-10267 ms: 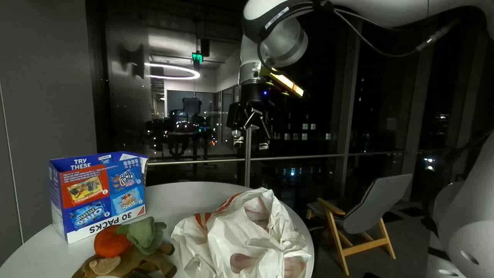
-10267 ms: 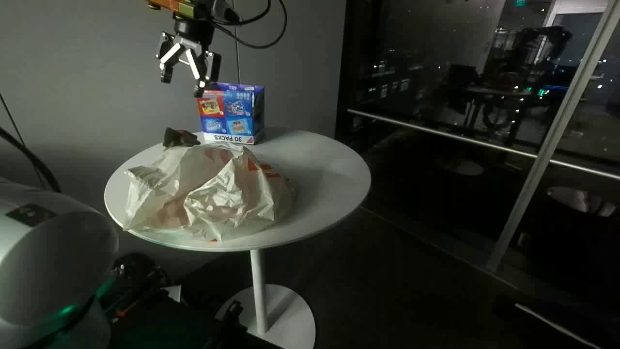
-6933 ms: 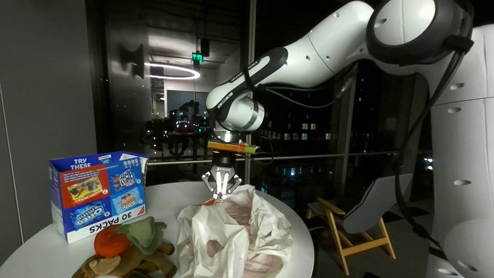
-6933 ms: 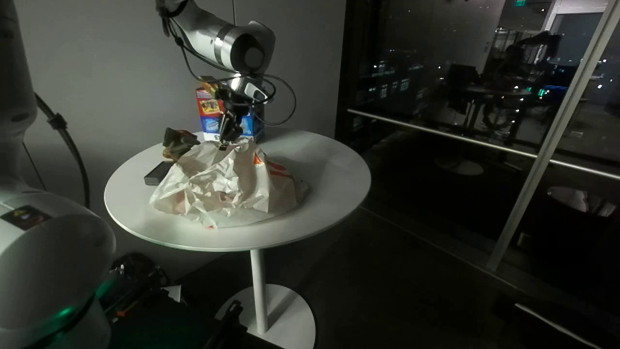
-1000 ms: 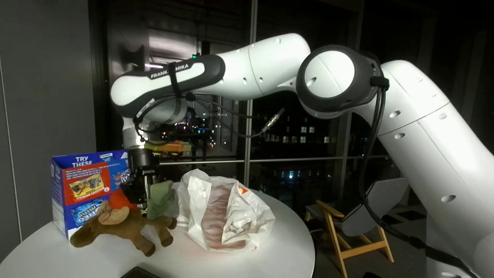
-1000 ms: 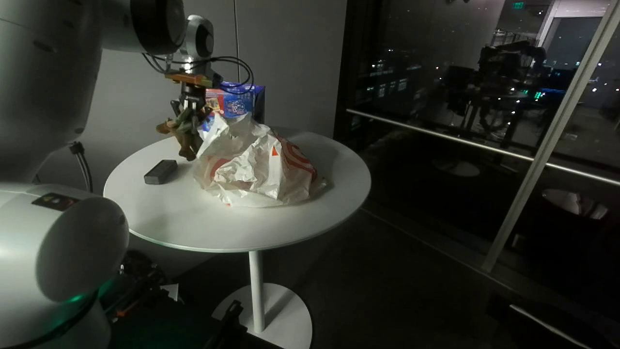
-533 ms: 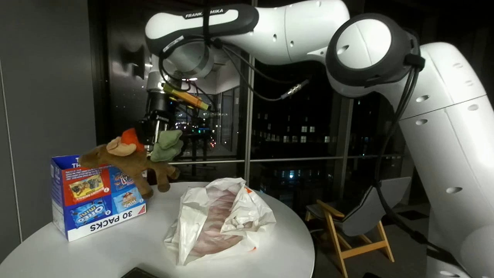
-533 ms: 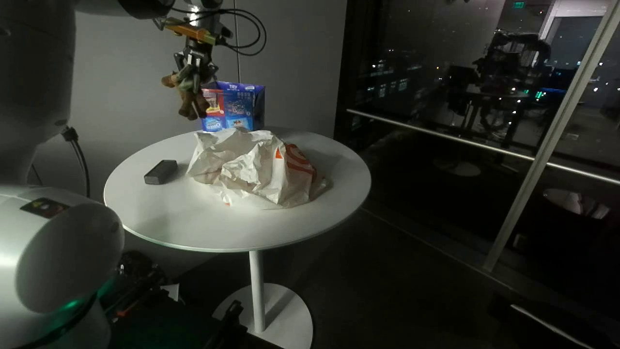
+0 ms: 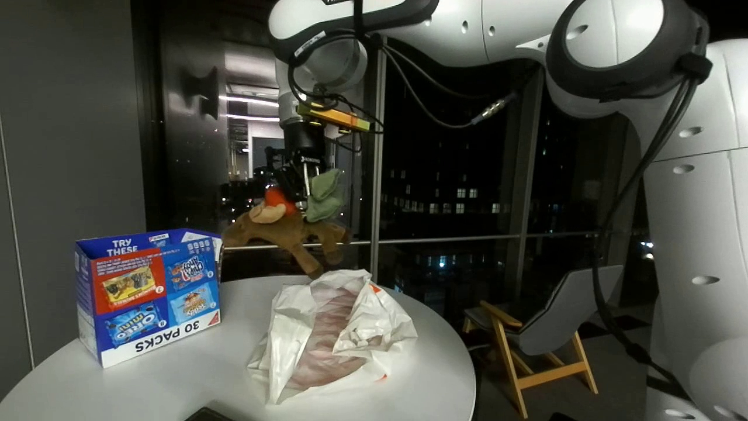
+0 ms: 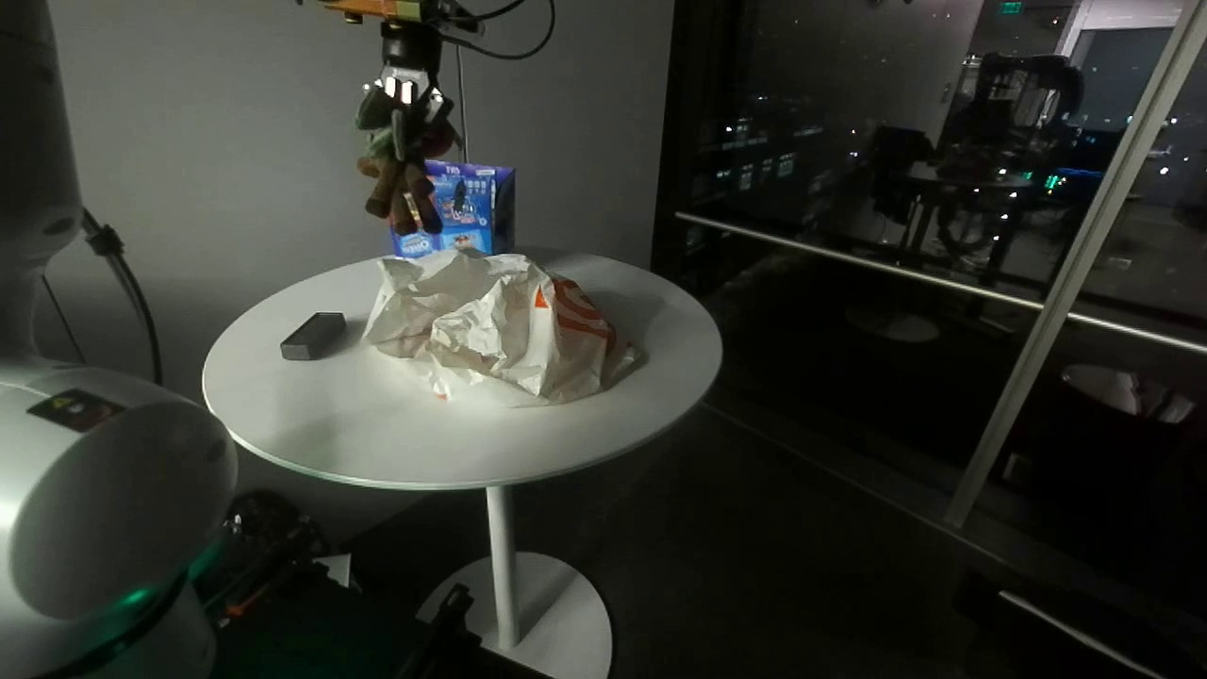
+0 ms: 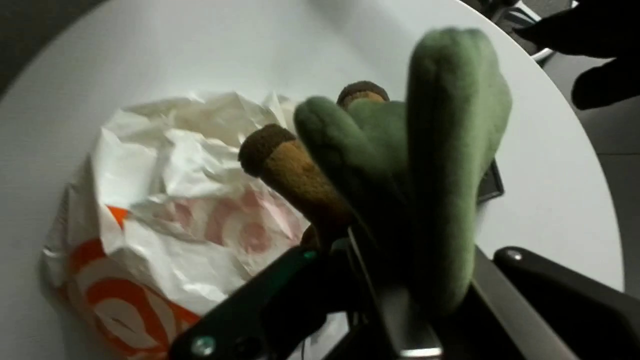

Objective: Put the items on the table inside the plastic bag except for the blue box

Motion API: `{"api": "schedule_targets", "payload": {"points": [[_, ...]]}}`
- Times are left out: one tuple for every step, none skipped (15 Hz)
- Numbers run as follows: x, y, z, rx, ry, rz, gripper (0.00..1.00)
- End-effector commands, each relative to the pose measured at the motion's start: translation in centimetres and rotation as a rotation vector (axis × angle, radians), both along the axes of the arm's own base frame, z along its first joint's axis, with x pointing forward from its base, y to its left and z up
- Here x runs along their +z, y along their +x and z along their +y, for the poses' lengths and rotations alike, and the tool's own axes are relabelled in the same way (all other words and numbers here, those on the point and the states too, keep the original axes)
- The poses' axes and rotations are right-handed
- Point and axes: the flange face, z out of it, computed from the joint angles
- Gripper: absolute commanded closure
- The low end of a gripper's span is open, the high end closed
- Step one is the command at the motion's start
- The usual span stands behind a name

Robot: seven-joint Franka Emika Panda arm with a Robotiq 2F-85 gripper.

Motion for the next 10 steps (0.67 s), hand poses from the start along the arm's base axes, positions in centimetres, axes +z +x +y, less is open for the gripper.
{"api": "schedule_targets", "payload": {"points": [[0.1, -3.8, -2.9, -0.108, -0.158, 0.086, 0.88], [-0.4, -4.4, -3.7, -0.128, -0.204, 0.126, 0.88], [-1.4, -4.7, -4.3, -0.145, -0.245, 0.172, 0.88], [-2.1, -5.1, -4.8, -0.161, -0.282, 0.221, 0.88], [-3.3, -5.3, -5.0, -0.162, -0.314, 0.280, 0.88], [-4.4, -5.5, -5.3, -0.168, -0.352, 0.326, 0.88], [-5.9, -5.6, -5.1, -0.157, -0.380, 0.383, 0.88], [-7.4, -5.6, -5.0, -0.143, -0.411, 0.435, 0.88], [-8.6, -5.7, -4.6, -0.120, -0.430, 0.488, 0.88], [-9.9, -5.5, -4.2, -0.094, -0.439, 0.531, 0.88]]}}
